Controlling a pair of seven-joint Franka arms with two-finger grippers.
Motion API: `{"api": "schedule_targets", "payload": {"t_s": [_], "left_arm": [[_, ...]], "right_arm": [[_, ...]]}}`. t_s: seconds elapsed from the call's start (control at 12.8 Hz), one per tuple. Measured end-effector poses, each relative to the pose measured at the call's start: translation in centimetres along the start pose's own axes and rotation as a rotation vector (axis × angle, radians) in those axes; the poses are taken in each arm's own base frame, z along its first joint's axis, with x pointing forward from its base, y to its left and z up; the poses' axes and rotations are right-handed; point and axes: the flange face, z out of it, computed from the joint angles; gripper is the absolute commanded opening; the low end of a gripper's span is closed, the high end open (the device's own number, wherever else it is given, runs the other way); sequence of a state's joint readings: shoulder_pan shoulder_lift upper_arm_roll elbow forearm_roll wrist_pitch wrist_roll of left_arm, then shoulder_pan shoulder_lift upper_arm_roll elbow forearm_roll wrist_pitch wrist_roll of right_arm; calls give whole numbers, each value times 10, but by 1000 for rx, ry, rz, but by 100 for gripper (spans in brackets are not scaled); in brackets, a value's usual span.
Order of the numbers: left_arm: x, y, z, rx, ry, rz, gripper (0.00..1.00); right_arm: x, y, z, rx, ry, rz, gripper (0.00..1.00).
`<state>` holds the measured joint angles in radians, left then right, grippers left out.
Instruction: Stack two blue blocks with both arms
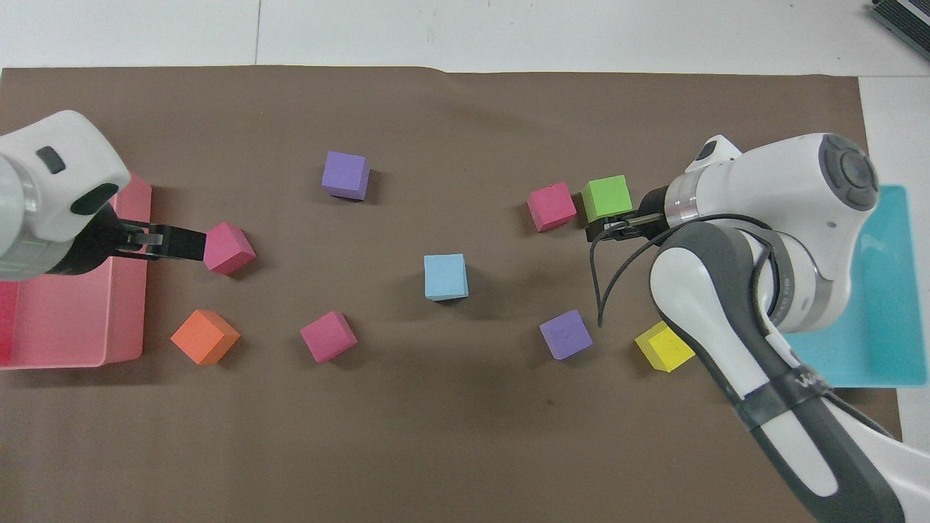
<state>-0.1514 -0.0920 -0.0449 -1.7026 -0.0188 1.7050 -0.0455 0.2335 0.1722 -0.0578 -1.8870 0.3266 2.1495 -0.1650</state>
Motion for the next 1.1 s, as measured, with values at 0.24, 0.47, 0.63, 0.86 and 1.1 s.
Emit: {"api": "schedule_targets", "payload": {"t_s": [0.24, 0.47, 0.63, 0.86, 1.1], "left_arm": [[1, -24, -20, 3, -21, 4, 100], [15, -30, -22, -1, -63, 8, 100], [20, -30, -22, -3, -69, 11, 100], [14, -28, -26, -4, -93, 17, 100], [14, -26, -26, -4, -94, 21, 100]], "right_arm": [[-3, 15, -32, -173, -59, -77, 100], [0, 22, -89, -240, -62, -72, 100], [-7, 40, -133, -249, -15, -32, 100], [-28, 75, -184, -255, 8, 49, 100], [-40, 87, -221, -252, -26, 131, 100]]}}
